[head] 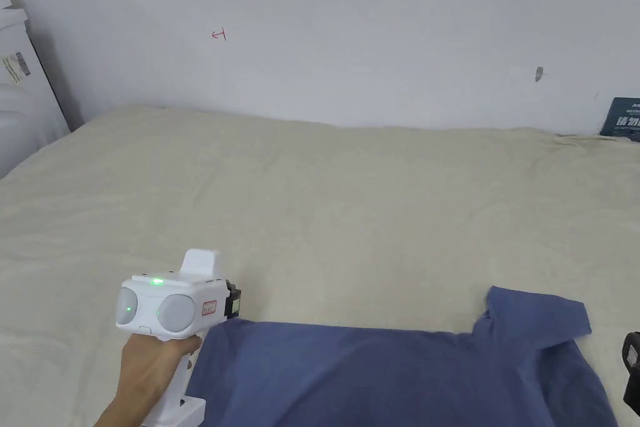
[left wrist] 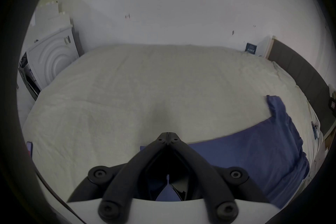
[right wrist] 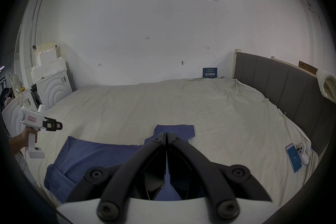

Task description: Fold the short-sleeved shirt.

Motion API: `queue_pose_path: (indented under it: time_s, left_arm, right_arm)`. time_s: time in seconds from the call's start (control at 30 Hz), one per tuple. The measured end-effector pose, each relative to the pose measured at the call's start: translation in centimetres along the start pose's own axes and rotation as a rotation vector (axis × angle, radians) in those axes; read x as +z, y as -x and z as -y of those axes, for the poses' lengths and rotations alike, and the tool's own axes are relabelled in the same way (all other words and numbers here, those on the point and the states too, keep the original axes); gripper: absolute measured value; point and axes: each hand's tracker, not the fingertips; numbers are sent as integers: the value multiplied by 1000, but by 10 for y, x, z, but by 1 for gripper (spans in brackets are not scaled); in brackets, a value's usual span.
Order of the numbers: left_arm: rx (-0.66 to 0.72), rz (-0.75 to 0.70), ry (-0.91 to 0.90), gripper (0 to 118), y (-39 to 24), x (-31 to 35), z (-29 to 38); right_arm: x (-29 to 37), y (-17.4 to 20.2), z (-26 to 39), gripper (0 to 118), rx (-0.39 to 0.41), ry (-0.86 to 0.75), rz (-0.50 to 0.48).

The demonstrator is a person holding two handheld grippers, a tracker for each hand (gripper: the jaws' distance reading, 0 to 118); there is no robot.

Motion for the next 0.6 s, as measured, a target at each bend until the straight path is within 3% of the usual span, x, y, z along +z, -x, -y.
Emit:
queue_pose_path:
  time_s: [0.1,0.23,0.37,0.5,0.57,0.6]
  left_arm:
    - [38,12,77,10,9,-30,-5]
    - [54,-15,162,84,17,-59,-7]
    - [48,-45,219,94,22,-75,-7]
    - [61,-52,251,94,28,-84,-6]
    - [54,-44,262,90,27,-85,-3]
    - [42,-32,278,81,26,-86,-2]
  right_arm:
    - [-11,-2,1,0,6,12,3]
    - [-21,-4,2,0,8,28,10]
    - [-28,-7,5,0,7,43,12]
    - [-32,-8,8,0,11,59,14]
    - [-34,-9,10,0,14,66,16]
    - [-35,-9,11,0,14,70,16]
